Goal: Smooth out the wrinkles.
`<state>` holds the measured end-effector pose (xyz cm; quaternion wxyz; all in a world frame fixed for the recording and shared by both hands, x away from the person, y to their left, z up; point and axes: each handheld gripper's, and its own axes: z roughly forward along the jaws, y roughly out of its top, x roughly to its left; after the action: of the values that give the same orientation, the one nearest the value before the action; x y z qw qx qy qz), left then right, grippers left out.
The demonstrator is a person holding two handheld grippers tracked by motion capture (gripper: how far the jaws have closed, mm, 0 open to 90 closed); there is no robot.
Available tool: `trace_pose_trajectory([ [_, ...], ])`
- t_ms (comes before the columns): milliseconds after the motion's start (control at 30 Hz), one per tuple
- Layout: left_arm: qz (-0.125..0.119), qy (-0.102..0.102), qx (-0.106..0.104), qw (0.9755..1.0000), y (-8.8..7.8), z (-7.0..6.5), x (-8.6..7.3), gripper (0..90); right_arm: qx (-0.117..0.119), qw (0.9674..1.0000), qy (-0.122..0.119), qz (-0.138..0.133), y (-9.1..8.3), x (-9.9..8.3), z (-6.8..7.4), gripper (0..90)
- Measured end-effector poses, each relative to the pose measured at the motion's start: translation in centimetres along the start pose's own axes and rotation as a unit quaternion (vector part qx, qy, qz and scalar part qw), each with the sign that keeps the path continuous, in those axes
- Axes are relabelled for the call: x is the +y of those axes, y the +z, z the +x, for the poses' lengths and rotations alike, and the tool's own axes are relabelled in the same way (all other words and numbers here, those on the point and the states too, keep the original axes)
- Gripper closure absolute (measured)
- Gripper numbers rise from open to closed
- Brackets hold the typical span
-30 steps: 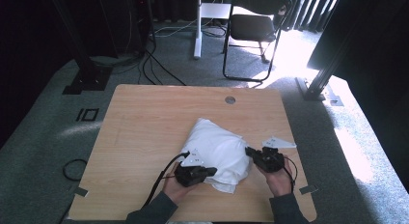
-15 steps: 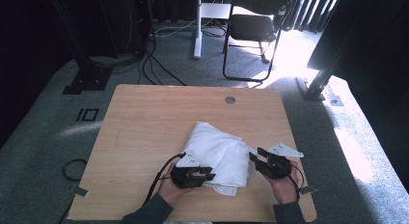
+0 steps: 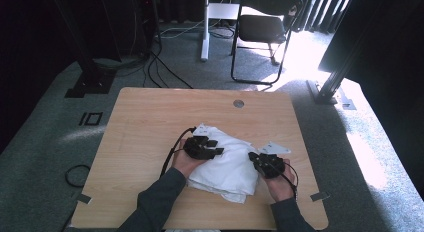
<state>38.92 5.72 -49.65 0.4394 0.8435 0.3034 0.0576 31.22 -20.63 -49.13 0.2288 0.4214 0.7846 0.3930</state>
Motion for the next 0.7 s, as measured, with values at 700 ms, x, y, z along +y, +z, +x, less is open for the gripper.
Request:
trace_pose_trajectory([
  [700,0.003,-0.015,-0.009,0.9998,0.6,-0.4,-1.5,58.5,0.098,0.9921,0.005,0.079,-2.7,-6.5,1.7,87.5],
])
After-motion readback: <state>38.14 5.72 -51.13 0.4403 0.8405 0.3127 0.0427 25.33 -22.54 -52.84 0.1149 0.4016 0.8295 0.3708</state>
